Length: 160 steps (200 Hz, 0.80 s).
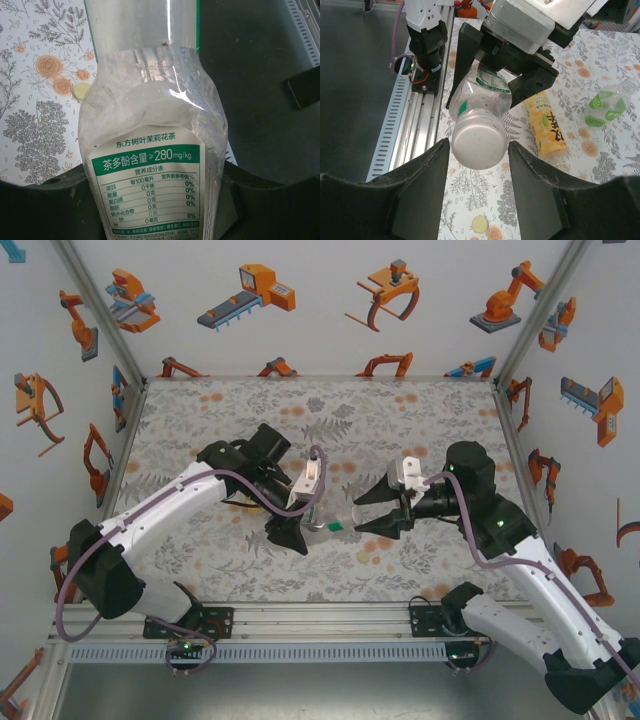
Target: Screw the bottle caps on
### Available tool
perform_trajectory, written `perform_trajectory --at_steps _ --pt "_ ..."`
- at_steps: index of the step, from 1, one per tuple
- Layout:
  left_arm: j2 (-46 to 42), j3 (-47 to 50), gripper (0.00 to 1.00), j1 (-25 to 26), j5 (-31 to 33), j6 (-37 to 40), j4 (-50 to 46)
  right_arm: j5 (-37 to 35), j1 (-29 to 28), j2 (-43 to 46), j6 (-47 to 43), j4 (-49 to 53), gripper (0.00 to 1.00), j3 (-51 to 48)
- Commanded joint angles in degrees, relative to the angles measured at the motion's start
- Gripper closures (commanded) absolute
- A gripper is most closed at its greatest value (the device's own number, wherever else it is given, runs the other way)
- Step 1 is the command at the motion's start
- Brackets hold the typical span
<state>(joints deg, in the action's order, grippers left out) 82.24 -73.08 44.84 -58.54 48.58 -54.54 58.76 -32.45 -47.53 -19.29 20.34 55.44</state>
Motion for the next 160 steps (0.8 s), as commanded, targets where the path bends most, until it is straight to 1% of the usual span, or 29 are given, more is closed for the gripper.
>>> perform_trajectory --at_steps 1,41,87,135,147,160 --pt "0.39 -1.87 1.00 -0.29 -2.41 1.85 -1.27 1.98 0.02 0.23 0.70 -3.02 0.51 -0.61" --pt "0.39 -2.12 1.00 -0.29 -2.46 1.91 -1.27 2.53 -0.07 0.38 1.74 -4.17 0.51 -0.98" --pt "0.35 -2.14 1.00 -0.28 -2.45 2.21 -1.29 2.03 -0.25 0.16 1.91 -3.82 0.53 -1.21" --pt "0.19 -2.04 1.00 -0.29 -1.64 2.23 -0.87 1.88 -0.34 0.28 2.00 -3.90 0.67 -1.21" --pt "-0.12 -1.81 1.00 -0.35 -0.73 1.72 -0.18 1.43 -0.34 0.08 3.07 -4.19 0.72 -1.30" --pt "-1.11 -0.85 1.00 -0.37 1.26 0.15 2.70 0.48 -0.34 -0.40 5.29 -5.03 0.80 -1.21"
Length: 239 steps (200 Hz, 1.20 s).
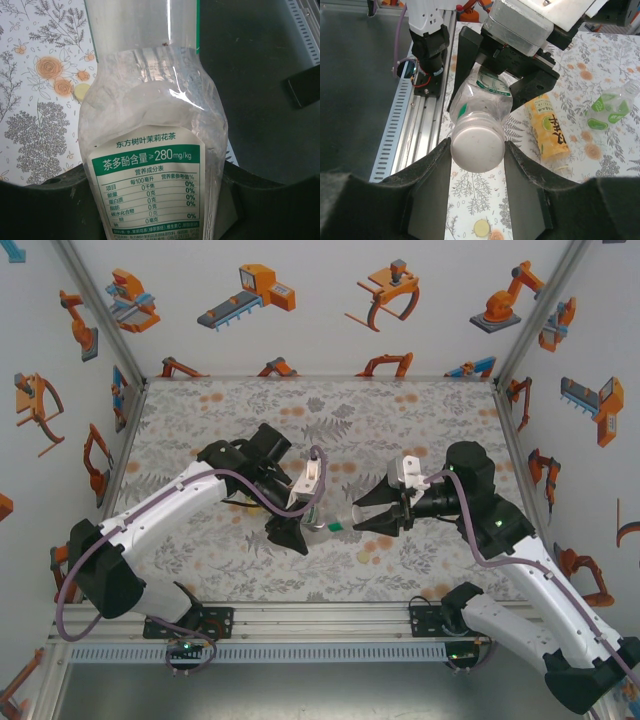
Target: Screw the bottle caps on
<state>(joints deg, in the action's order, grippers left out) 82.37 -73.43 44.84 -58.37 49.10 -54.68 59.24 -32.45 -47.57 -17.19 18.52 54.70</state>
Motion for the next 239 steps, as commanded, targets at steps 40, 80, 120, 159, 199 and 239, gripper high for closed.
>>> perform_trajectory --at_steps 40,80,120,159,199,239 --pt "-8.22 7.16 1.00 -0.36 11.78 -7.68 18.26 -6.53 -0.34 -1.39 12.94 -8.13 1.00 -1.14" --pt "-12.64 11.59 1.00 -0.44 23.06 -10.83 26.84 -16.27 -0.42 -3.10 30.98 -19.66 1.00 -4.79" --pt "-14.49 13.74 1.00 -0.45 31.23 -12.66 31.33 -28.08 -0.42 -5.25 48.51 -24.23 1.00 -6.12" --pt "-14.53 14.03 1.00 -0.45 39.42 -14.32 33.19 -35.67 -0.42 -9.13 62.02 -14.68 1.00 -1.58" --pt "-14.62 14.28 1.00 -0.45 43.83 -15.14 34.17 -36.77 -0.38 -11.55 69.09 -9.81 1.00 0.42" --pt "-14.39 14.15 1.00 -0.45 43.45 -15.66 34.23 -35.76 -0.49 -13.11 69.41 -11.50 0.78 0.15"
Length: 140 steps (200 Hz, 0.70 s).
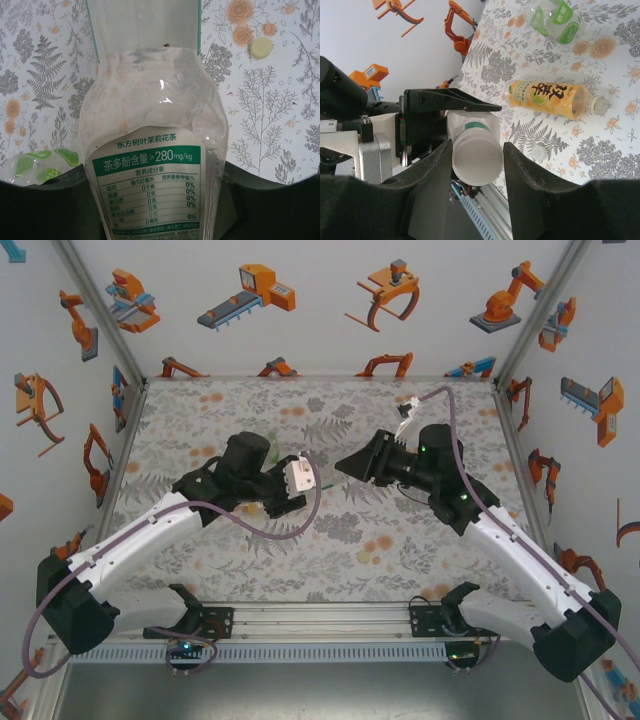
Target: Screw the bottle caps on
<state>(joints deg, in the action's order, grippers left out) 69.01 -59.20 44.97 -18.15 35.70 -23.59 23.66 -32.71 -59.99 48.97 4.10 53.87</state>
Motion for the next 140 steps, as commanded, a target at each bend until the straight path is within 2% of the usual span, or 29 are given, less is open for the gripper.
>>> perform_trajectory --at_steps 1,15,35,75,140 --pt "-1.01 -0.06 1.00 -0.59 3.27 -2.28 3.13 -0.18 -0.24 -0.72 3.24 2.89 0.77 0.93" --pt "-1.03 -0.14 1.00 -0.56 3.06 -2.49 3.20 -0.24 -0.38 -1.05 3.15 1.79 0.60 0.47" --pt "-1.16 -0.17 1.00 -0.56 3.20 -2.82 3.14 -0.04 -0.85 -1.95 3.37 0.20 0.49 0.27" --pt "-1.26 -0.03 1.00 -0.66 3.93 -3.30 3.53 -0.85 -3.75 -4.37 3.71 -2.99 0.40 0.45" --pt "-1.54 -0.04 1.00 -0.67 2.82 -3.23 3.44 -3.65 -6.22 -6.87 4.54 -7.54 0.40 0.36"
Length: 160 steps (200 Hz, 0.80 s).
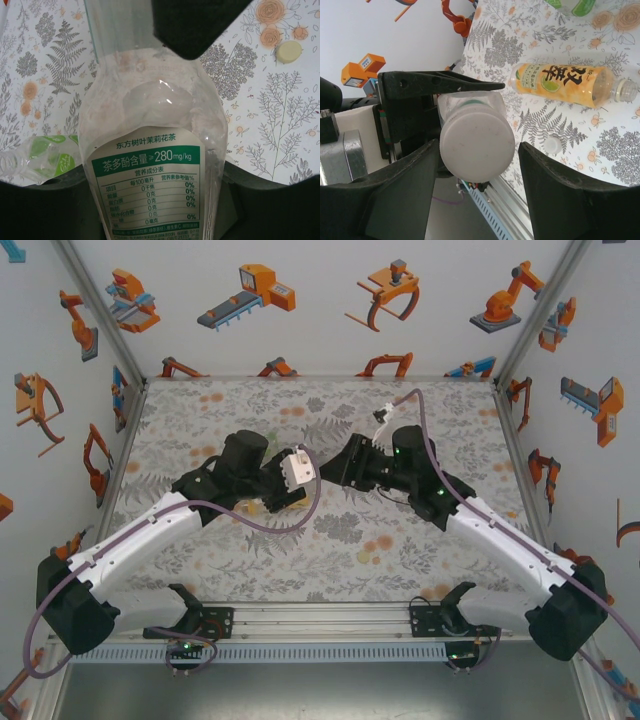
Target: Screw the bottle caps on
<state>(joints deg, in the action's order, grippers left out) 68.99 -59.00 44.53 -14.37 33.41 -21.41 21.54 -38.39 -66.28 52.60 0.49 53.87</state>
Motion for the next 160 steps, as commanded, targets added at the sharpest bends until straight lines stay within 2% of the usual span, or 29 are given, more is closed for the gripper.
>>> perform_trajectory --at_steps 1,61,110,125,160 --pt "-1.51 -0.24 1.00 -0.23 -0.99 -0.91 1.27 -1.56 -0.54 -0.63 0.88 -3.97 0.40 0.36" --pt "-2.21 -0.14 1.00 -0.23 -0.74 -0.88 1.11 -0.36 -0.88 -3.50 1.91 -6.59 0.47 1.49" --pt "-1.99 -0.15 1.00 -0.24 -0.62 -0.78 1.02 -0.53 -0.94 -3.57 1.73 -6.82 0.60 1.20" --pt "-2.02 -0.08 0.90 -0.21 -0.53 -0.80 1.01 -0.71 -0.98 -3.44 1.44 -6.61 0.64 1.24" --pt "-2.35 0.20 0.51 -0.21 -0.07 -0.85 1.52 -1.65 -0.98 -3.50 -0.60 -3.88 0.73 2.07"
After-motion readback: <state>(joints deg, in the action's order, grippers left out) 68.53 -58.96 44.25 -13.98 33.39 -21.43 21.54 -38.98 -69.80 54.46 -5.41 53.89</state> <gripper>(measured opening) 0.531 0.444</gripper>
